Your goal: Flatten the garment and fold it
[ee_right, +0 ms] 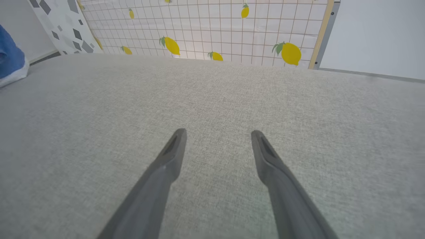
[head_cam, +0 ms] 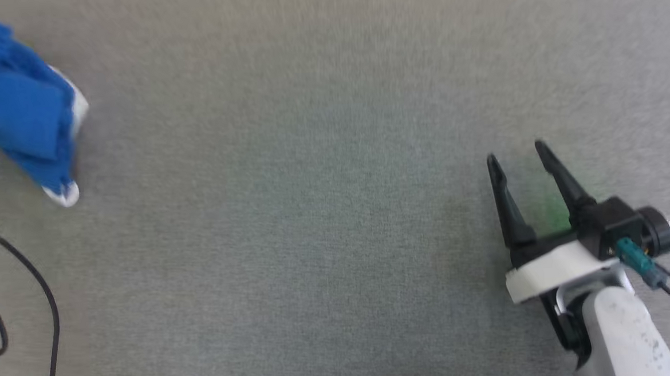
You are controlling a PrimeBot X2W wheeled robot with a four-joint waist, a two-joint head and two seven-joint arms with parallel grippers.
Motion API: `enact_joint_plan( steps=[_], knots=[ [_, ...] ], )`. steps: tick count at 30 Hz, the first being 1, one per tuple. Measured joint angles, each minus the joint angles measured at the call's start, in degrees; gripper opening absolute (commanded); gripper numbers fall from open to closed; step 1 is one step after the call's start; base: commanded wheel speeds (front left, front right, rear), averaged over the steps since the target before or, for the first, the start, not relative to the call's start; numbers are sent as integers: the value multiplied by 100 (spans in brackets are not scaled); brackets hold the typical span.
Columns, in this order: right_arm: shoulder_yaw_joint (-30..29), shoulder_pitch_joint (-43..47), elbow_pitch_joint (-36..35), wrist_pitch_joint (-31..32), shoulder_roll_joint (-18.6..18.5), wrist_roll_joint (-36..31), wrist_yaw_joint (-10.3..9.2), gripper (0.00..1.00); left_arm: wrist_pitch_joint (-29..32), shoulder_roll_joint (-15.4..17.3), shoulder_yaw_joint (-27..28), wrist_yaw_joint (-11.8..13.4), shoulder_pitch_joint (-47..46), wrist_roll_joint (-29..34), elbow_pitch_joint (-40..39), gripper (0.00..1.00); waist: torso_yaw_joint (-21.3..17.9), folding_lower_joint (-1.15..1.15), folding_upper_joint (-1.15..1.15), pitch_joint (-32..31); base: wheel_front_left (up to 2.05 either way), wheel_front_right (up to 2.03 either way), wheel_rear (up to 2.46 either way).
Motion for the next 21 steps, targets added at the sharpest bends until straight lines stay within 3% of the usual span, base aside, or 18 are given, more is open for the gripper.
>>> enact_joint_plan(
  steps=[5, 9, 16, 21],
  knots=[
    [-70, 257, 114, -22, 1, 120, 0, 100, -1111, 29, -289, -259, -203, 330, -216, 0, 47, -1, 0, -673, 0, 0, 0],
    [-124, 446, 153, -19, 1, 172, 0, 100, -1595, -136, -610, -516, -450, 470, -446, 0, 54, -1, 0, -1183, 0, 0, 0],
    [-215, 600, 134, 4, 1, 249, 0, 100, -1805, -977, -1321, -879, -847, 408, -670, 0, -97, -1, 0, -1947, 0, 0, 0],
    [-243, 700, 86, 65, 1, 249, 0, 100, -1796, -1782, -1905, -1061, -918, 223, -630, 0, -440, -1, 0, -2210, 0, 0, 0]
  ],
)
